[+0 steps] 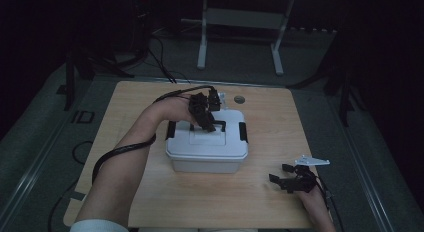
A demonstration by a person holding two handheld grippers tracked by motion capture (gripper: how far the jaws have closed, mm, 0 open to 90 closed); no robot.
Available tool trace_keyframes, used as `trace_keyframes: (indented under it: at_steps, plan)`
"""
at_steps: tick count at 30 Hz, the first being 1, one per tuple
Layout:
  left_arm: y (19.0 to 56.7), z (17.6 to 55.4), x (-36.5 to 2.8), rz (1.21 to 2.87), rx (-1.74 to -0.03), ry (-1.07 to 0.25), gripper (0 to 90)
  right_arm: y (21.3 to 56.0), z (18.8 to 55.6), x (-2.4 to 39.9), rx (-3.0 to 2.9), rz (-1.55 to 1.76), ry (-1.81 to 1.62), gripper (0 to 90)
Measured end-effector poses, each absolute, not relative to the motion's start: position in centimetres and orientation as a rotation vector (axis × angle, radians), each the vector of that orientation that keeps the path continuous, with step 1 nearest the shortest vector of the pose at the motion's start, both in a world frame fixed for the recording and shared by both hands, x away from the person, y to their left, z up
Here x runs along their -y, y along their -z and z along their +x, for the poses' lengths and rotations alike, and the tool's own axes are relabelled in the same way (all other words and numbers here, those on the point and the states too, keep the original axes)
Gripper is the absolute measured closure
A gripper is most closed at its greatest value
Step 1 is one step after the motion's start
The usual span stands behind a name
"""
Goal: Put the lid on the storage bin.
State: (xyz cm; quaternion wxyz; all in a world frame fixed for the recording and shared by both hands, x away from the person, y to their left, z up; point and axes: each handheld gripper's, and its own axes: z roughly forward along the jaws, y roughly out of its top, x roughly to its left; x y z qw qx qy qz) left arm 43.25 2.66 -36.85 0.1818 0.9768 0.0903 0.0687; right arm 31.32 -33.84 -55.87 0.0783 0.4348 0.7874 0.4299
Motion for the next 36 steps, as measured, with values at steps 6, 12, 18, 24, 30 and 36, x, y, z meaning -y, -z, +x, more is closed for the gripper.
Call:
trace_keyframes:
  at_steps: [6,12,18,24,30,36]
  plan:
    - [37.4,43.7,-4.4,2.691,-0.363,-0.207,7.1,55.8,31.3,33.8,-2.358,1.301,-1.284,14.5]
    - [37.9,43.8,-6.6,2.620,-0.445,-0.249,2.1,55.8,31.3,33.8,-2.356,1.303,-1.286,14.5]
    - [38.1,44.4,-8.1,2.545,-0.580,-0.357,2.1,55.8,31.3,33.6,-2.362,1.297,-1.274,14.5]
    - [38.4,44.0,-9.9,2.468,-0.598,-0.357,2.1,55.9,31.2,33.7,-2.360,1.307,-1.278,14.5]
    - [39.2,43.5,-12.1,2.418,-0.658,-0.300,2.1,55.8,31.2,33.7,-2.356,1.307,-1.279,14.5]
    - [39.8,42.4,-14.2,2.316,-0.721,-0.274,2.1,55.5,31.1,33.8,-2.313,1.304,-1.301,14.5]
